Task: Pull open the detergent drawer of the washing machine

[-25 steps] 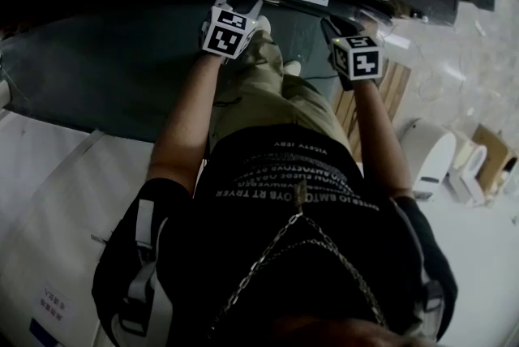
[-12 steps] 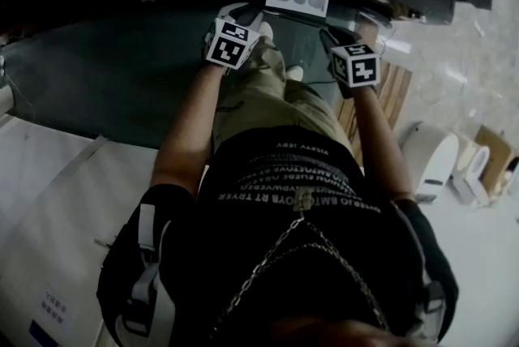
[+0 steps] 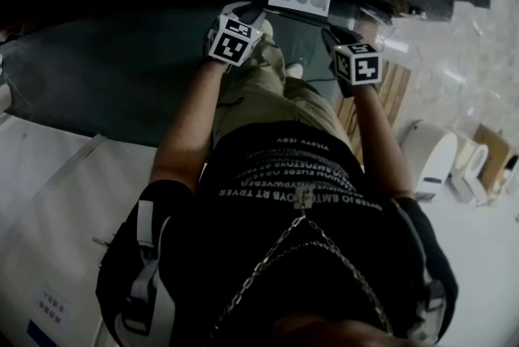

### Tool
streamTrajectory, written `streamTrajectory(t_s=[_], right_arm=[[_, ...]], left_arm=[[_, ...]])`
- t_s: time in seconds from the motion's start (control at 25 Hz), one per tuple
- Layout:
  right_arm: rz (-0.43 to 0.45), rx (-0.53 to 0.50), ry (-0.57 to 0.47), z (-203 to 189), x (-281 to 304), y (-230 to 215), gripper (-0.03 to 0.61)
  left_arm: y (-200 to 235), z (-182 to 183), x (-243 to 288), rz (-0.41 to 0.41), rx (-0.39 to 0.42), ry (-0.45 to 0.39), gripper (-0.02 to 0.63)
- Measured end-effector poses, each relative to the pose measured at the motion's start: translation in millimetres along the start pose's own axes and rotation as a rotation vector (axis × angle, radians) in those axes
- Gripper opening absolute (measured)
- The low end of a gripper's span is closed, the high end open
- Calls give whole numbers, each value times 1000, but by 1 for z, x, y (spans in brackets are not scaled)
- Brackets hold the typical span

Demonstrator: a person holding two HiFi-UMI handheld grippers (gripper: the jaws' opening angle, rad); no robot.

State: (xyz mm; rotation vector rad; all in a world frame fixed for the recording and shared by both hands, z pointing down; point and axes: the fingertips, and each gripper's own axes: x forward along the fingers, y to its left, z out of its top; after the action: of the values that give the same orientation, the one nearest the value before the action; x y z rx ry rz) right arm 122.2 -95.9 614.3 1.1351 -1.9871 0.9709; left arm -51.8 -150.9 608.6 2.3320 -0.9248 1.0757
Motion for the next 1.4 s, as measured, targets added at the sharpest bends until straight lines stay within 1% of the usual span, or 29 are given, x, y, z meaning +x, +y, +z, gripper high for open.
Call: streamTrajectory(t_s=[0.08,0.16,0.24,0.32,0.4,0.48,0.56,0.64,0.8,0.96,1.04,1.2,1.32,1.4], right_arm=[[-5,0,-2,0,-1,0,77],[2,-13,-2,1,0,0,77],[1,-23,-7,4,-2,-4,77],[-12,-24,-30,11,-12,-8,77],[-21,-26,-62,19,-25,-10,77],[-35,-60,-108,29,-39,-10,68],[-52,-113,-181,45,-56,-3,21],[-50,-164,-286,74,-78,14,5],[-58,-271,-474,125,-123,44,2],[-48,-319,-616,160,-164,60,2],[-30,-324,-664,173,-182,68,2],[-18,-319,-704,194,-215,80,2],[-12,-319,-737,208,-232,84,2],[-11,-326,-754,217,-239,86,2]], left_arm=[[-1,-1,-1,-1,-1,5,104],[-1,-6,-1,-10,-10,34,104],[0,-8,-5,-24,-48,50,104],[1,-2,-13,-33,-94,22,103],[0,10,-26,-38,-130,-26,100],[-2,25,-41,-22,-134,-89,61],[-6,45,-59,-4,-121,-174,11],[-9,68,-79,10,-104,-265,4],[-9,110,-128,65,-73,-423,3],[-10,143,-172,96,-68,-545,3],[-11,159,-193,105,-60,-598,3],[-14,191,-234,125,-18,-678,3],[-16,209,-256,142,16,-716,3],[-16,217,-261,144,33,-722,3]])
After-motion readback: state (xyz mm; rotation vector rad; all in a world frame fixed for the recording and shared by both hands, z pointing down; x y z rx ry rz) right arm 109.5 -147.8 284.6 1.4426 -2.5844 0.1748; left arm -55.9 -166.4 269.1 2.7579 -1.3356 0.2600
